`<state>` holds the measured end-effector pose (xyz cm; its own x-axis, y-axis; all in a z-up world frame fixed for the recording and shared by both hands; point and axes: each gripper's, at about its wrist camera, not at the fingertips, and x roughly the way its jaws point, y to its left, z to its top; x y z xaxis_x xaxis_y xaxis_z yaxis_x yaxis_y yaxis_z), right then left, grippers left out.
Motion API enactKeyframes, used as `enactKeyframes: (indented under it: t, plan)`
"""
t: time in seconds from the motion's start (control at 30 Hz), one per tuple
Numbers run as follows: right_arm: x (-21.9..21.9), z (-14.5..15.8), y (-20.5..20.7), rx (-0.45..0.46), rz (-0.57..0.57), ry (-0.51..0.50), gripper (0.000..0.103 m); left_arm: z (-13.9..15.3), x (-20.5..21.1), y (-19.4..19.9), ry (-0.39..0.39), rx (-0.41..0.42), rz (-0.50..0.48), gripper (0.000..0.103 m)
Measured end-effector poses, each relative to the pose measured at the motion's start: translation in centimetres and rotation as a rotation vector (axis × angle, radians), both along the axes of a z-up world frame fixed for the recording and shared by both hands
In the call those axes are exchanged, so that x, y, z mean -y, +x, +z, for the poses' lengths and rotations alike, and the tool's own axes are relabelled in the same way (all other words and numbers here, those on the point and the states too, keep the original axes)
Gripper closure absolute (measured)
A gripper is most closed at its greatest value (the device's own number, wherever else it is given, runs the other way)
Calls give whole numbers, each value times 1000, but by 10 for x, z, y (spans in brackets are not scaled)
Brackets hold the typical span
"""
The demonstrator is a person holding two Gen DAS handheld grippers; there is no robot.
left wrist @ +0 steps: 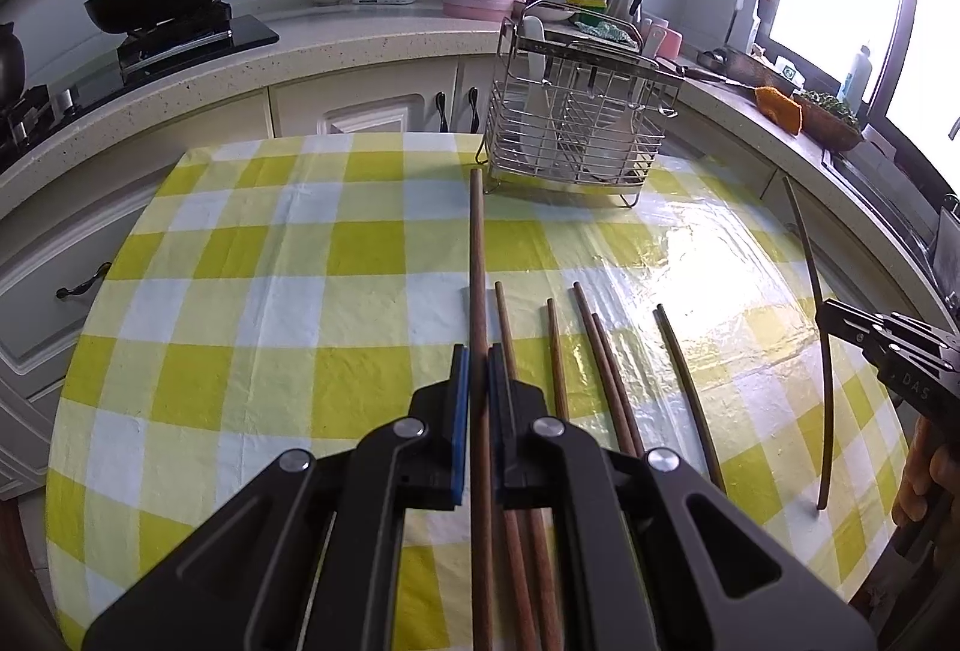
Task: Organize utensils
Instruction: 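Lift both chopsticks upright and carry them toward the wire rack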
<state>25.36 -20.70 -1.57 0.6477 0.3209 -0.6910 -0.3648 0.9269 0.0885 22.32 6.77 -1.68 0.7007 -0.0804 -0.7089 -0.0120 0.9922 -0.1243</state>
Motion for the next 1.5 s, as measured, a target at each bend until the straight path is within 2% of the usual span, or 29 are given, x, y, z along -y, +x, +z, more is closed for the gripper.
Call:
enactKeyframes:
  t: [0.47,0.9,1.5]
  plan:
    - [1,4,-4,5,-23,-6,94,7,-11,-9,-16,22,14,97]
    - [6,9,-3,16,-40,6,95,25,-12,-11,-10,62,22,97]
    - [17,39,-3,76,-62,41,95,53,-9,-3,5,116,7,97]
